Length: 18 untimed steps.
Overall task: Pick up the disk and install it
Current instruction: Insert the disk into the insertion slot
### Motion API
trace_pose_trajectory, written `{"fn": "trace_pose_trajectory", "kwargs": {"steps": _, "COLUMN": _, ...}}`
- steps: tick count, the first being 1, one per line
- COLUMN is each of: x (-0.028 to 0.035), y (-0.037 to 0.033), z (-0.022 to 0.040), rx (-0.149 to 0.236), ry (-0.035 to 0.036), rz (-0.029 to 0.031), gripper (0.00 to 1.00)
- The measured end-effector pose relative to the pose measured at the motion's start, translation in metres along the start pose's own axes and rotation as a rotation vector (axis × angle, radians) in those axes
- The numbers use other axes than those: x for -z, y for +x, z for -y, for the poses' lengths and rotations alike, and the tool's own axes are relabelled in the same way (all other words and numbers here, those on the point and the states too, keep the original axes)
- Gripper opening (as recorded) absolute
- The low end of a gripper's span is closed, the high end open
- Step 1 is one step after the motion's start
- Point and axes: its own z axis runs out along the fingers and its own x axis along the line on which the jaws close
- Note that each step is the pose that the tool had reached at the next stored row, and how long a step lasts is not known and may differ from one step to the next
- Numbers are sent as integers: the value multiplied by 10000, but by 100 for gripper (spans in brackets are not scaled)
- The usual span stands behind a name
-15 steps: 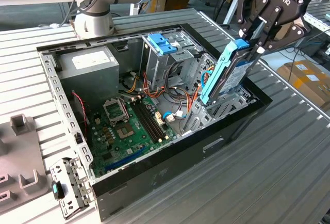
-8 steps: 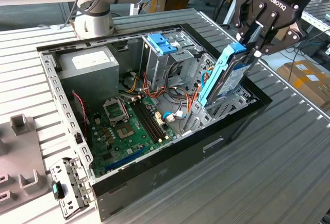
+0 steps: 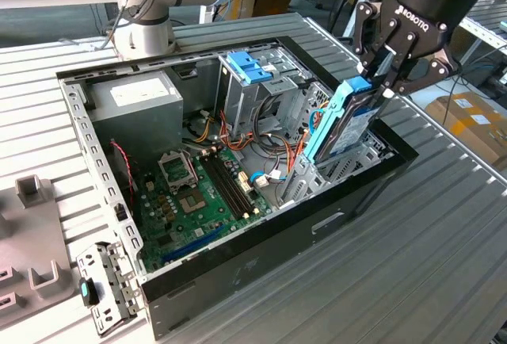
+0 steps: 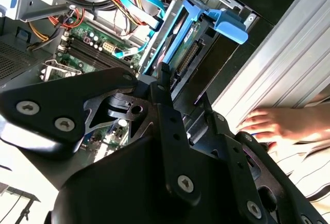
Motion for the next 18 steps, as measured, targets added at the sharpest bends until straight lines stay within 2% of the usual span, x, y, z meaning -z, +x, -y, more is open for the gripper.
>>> {"fn": "trace_pose_trajectory", "kwargs": {"steps": 5, "x": -104, "y": 3, "z": -2, "rx": 0, "ry": 1, "rz": 0, "gripper": 35}}
{"fn": "trace_pose_trajectory", "kwargs": {"steps": 8, "x": -183, "y": 6, "z": -3, "rx": 0, "ry": 0, "rz": 1, "gripper": 35}}
{"fn": "trace_pose_trajectory", "kwargs": {"steps": 12, "x": -321, "y": 10, "z": -4, "rx": 0, "ry": 0, "rz": -1, "gripper": 35}}
{"fn": "trace_pose_trajectory", "kwargs": {"steps": 18, "x": -462, "y": 15, "z": -6, "rx": 0, "ry": 0, "rz": -1, "gripper": 35}}
